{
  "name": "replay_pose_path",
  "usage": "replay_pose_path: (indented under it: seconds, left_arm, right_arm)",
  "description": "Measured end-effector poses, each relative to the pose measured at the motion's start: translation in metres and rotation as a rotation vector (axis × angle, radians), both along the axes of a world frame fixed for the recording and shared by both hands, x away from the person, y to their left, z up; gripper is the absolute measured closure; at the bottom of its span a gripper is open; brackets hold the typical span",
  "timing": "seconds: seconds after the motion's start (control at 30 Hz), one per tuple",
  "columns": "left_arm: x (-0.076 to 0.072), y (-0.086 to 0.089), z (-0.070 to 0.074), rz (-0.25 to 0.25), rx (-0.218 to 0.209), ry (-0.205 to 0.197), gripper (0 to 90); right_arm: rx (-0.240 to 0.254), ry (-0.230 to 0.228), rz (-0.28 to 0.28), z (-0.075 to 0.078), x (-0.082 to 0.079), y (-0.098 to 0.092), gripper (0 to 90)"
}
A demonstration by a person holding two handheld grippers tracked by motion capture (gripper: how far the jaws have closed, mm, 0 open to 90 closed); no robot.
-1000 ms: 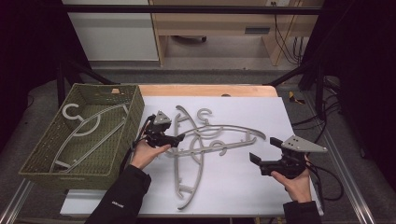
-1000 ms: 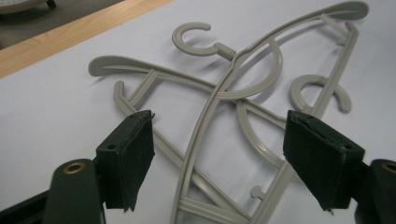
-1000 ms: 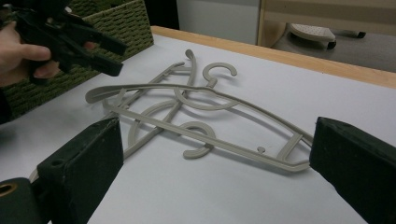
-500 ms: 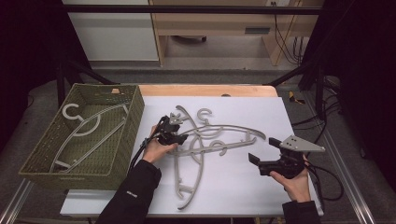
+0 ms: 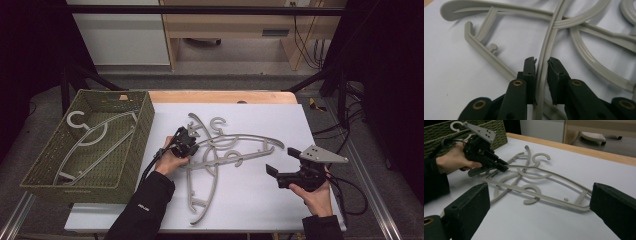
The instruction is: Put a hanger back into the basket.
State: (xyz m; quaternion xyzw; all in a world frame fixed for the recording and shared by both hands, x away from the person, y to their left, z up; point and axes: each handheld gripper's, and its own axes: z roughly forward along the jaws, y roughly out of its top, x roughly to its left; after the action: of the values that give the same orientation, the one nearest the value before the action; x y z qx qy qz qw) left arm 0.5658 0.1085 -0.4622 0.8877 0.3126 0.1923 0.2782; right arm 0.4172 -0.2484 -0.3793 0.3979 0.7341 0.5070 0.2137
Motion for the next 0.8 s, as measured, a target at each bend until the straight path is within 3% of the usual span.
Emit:
replay_pose_path:
  seconds: [0.2,0.33,0.37,0.43,0.5,0.7,0.8]
  left_arm:
    - [-0.012,-0.004,0.002,-0.020,0.017,0.024,80.5]
    - [-0.004,-0.004,-0.001,-0.008,-0.035,0.035,71.9]
    - [-0.003,-0.003,-0.001,-0.010,-0.024,0.039,70.8]
    - [0.001,-0.003,-0.004,-0.006,-0.065,0.054,72.1]
    - [0.002,-0.002,-0.004,-0.018,-0.072,0.071,75.7]
    - [-0.002,-0.007,-0.001,-0.041,-0.025,0.048,80.8]
    - [-0.006,-0.007,0.002,-0.039,-0.035,0.046,81.7]
  right_arm:
    - [-0.002,-0.002,0.000,0.001,-0.001,0.000,3.3]
    - [-0.003,-0.003,0.003,0.001,-0.001,0.000,3.3]
    - [0.001,-0.001,0.001,0.001,0.000,0.001,3.3]
    - [-0.003,-0.001,0.002,0.000,0.000,0.001,3.3]
    - [-0.006,0.000,0.003,0.000,0.000,0.001,3.3]
    - [-0.002,-0.001,0.004,0.001,0.000,0.001,3.3]
    - [-0.002,-0.002,0.002,0.001,-0.001,0.000,3.3]
